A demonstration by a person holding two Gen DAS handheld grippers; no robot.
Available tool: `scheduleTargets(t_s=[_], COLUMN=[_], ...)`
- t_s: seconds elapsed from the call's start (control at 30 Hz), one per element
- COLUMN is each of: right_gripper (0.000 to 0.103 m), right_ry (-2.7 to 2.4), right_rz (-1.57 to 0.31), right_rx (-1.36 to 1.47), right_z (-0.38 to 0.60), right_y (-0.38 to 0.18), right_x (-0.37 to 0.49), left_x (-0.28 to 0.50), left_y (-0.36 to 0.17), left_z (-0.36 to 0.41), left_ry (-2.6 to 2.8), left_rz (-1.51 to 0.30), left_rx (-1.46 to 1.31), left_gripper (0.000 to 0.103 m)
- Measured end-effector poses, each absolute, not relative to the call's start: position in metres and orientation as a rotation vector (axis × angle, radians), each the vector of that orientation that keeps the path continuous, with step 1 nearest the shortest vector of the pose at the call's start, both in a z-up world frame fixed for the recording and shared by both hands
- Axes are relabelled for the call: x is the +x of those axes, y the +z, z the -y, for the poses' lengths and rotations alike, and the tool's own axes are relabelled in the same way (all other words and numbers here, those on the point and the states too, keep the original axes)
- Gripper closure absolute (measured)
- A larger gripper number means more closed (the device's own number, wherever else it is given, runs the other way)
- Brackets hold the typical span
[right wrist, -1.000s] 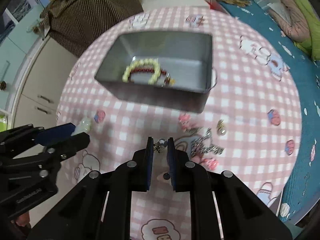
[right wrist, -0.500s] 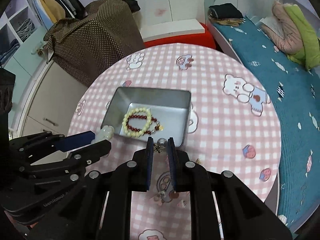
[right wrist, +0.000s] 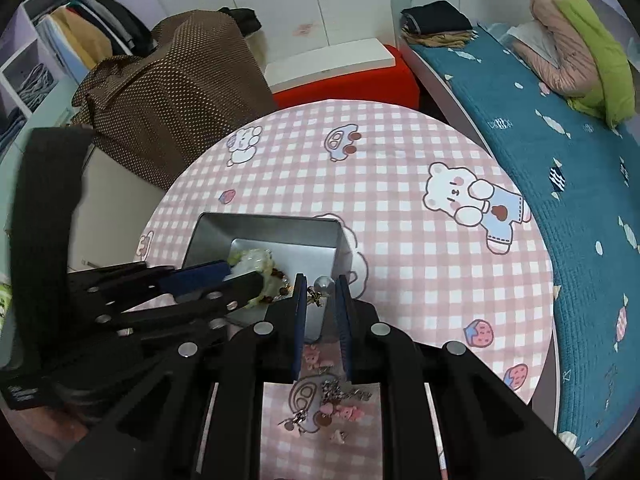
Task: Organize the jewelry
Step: 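Lower the jade pendant and pearl charm into the tin and open both tools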
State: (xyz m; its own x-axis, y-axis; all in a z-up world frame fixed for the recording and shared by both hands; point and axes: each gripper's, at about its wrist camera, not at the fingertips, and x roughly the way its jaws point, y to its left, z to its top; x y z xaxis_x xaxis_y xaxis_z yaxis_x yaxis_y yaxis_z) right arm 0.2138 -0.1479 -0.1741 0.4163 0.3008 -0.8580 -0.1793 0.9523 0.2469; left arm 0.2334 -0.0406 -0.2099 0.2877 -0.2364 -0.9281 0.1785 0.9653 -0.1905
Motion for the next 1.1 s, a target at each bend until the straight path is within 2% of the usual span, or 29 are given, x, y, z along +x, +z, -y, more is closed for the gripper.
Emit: scheduleTargets(t_s=[0.4,1.0,1.1], right_gripper=[0.09,0.087,0.072], right_ry=[0.271,0.382,0.359], right_rz=[-1.164,-1.158,-1.154], right_rx=[0.178,0.127,0.121], right_z=[0.164,0.128,0.127], right_y=[-0.195,-0.192,-0.19], right_x=[0.233,0.251,0.253], left_x=[0.27,0.248,0.244], left_y=[-0.247,-0.224,-0.222], left_z=[0.054,0.012,0.007], left_ry=[-0.266,-0.2,-0.189], left_rz=[-1.318,-1.308,-1.305], left_rx=[-0.008,-0.048,-0.055], left_gripper=[0.07,0.069,0.066])
